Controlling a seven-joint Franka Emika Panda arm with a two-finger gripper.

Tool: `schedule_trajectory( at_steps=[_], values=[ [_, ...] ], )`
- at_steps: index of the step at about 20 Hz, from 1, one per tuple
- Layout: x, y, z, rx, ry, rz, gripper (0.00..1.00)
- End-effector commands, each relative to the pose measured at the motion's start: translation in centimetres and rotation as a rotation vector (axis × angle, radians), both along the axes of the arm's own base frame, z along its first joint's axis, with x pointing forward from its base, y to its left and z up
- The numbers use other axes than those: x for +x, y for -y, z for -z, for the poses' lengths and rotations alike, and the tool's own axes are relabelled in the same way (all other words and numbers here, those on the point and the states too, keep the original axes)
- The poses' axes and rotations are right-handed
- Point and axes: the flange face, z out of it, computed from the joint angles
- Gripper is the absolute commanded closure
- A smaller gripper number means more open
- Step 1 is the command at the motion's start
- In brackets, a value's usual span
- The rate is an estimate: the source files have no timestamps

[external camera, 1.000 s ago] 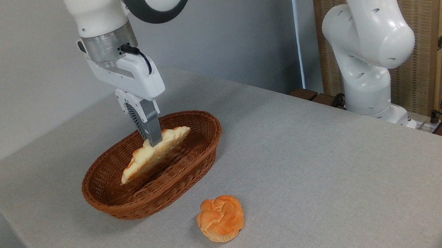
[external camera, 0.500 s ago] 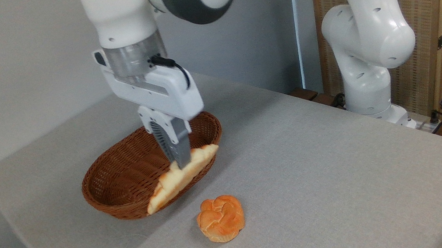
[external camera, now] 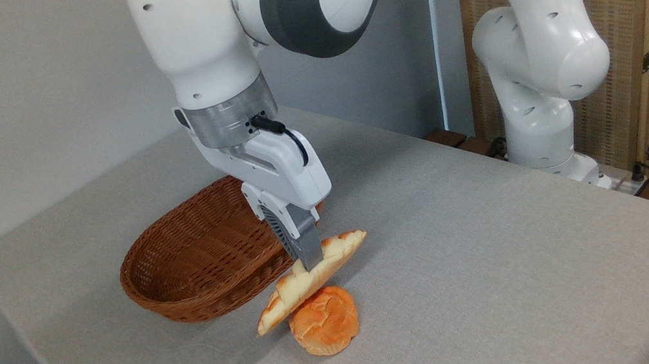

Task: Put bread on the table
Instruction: 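Carry the bread beside the basket and lower it onto the table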

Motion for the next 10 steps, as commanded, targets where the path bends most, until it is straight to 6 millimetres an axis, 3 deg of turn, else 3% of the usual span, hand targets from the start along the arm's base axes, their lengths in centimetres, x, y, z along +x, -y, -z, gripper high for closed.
schedule_trajectory(
  at_steps=[1,10],
  values=[
    [-0.3,-0.2,-0.1,0.016,-0.017,0.024,0.00],
    [-0.1,-0.1,-1.3,0.014,0.009,0.028,0.00]
  ],
)
